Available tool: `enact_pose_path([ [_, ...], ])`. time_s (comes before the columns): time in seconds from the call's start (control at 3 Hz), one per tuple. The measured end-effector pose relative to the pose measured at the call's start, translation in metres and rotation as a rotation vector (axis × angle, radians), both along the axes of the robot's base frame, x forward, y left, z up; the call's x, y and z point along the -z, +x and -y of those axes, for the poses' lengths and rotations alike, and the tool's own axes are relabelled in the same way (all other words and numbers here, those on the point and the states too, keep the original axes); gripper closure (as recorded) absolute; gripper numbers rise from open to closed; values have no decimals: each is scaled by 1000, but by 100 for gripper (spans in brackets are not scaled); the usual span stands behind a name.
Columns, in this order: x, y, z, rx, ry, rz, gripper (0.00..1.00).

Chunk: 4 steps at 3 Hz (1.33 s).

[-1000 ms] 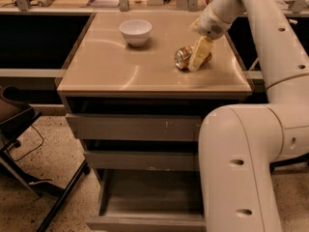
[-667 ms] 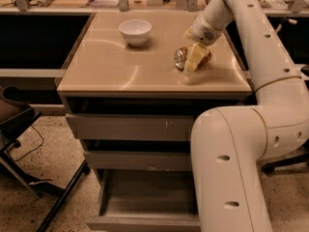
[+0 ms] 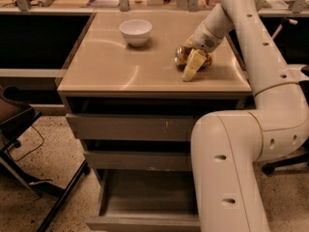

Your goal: Place orange can into bottom drawer

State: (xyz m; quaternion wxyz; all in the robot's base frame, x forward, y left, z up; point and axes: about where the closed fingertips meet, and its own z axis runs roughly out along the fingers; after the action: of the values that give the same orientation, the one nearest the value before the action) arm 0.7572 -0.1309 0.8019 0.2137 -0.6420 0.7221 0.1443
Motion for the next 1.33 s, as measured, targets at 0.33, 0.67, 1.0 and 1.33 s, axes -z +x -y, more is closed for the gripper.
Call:
enact_pose_path([
  [0.33,-8,0,0,0,0,0,42],
  [0.67,-9,0,0,0,0,0,65],
  [1.0,0,0,0,0,0,0,89],
  [1.33,-9,0,0,0,0,0,100],
])
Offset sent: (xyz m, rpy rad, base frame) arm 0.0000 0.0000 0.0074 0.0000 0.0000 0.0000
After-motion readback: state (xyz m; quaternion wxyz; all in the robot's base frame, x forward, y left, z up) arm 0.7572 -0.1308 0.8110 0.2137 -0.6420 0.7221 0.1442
